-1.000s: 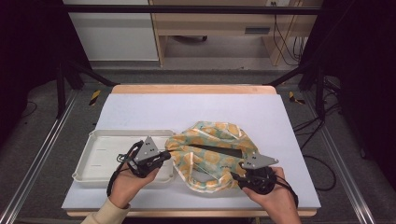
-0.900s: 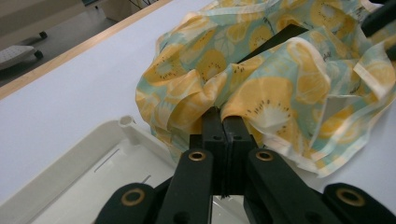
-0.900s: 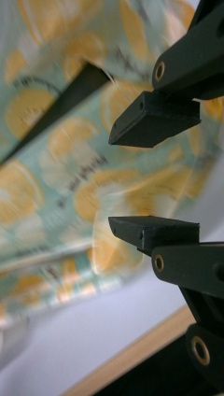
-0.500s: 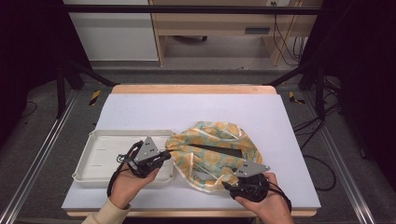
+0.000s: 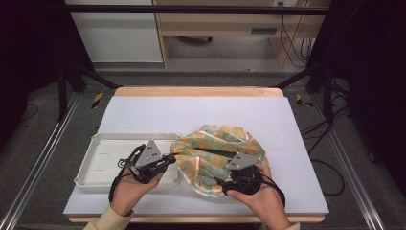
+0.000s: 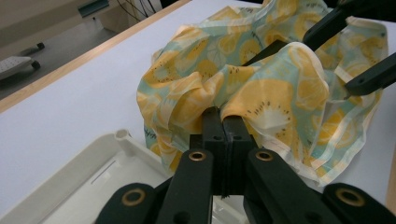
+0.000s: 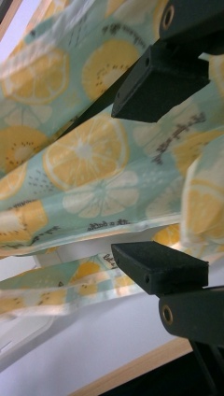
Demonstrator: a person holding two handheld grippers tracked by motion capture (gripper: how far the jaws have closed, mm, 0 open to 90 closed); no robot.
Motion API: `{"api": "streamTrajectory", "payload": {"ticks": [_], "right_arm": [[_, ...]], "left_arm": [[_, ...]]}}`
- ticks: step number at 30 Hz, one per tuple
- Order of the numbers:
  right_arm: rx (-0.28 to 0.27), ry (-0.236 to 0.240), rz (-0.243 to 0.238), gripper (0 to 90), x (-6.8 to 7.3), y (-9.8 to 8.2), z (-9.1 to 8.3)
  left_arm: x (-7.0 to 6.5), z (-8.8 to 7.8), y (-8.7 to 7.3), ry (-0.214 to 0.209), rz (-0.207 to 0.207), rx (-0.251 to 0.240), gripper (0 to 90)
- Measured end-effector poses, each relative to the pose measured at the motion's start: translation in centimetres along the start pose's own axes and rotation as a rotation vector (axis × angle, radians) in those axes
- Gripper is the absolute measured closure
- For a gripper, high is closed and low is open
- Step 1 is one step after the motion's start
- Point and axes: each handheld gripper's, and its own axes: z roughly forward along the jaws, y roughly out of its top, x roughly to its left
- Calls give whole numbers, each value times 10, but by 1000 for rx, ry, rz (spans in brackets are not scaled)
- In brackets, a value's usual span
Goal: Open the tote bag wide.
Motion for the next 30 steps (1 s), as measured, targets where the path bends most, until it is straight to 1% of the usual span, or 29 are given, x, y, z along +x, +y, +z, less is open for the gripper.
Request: {"api": "streamTrajectory", "payload": {"ticks": [1, 3, 4, 9, 10, 11, 13, 15, 18, 23, 26, 30], "right_arm": [[3, -4, -3, 316, 0, 1, 3], [16, -15, -9, 366, 0, 2, 7], [27, -22, -11, 419, -1, 2, 8], [34, -41, -15, 700, -5, 1, 10], [25, -44, -15, 775, -5, 0, 10], [17, -46, -14, 830, -6, 0, 9], [2, -53, -2, 894, -8, 0, 8], [-11, -65, -1, 900, -10, 0, 7], [-18, -66, 3, 900, -11, -2, 6], [-40, -75, 10, 900, -13, -3, 6], [-47, -73, 13, 900, -14, -4, 7], [-44, -74, 19, 900, -16, -8, 9]], "left_arm": [[0, -1, 1, 0, -1, -7, 900], [0, -4, 3, -5, -2, -14, 900], [-1, -5, 4, -7, -5, -20, 900], [-1, -5, 5, -18, -10, -21, 900], [-1, -5, 4, -20, -10, -17, 900], [-1, -5, 4, -21, -9, -14, 900], [-1, -3, 3, -29, -8, 0, 900], [-1, -1, 2, -33, -9, 15, 900], [0, 3, -2, -39, -16, 33, 900], [2, 5, -5, -38, -24, 48, 890], [4, 5, -6, -25, -38, 48, 832], [9, 4, -8, -13, -61, 41, 721]]}}
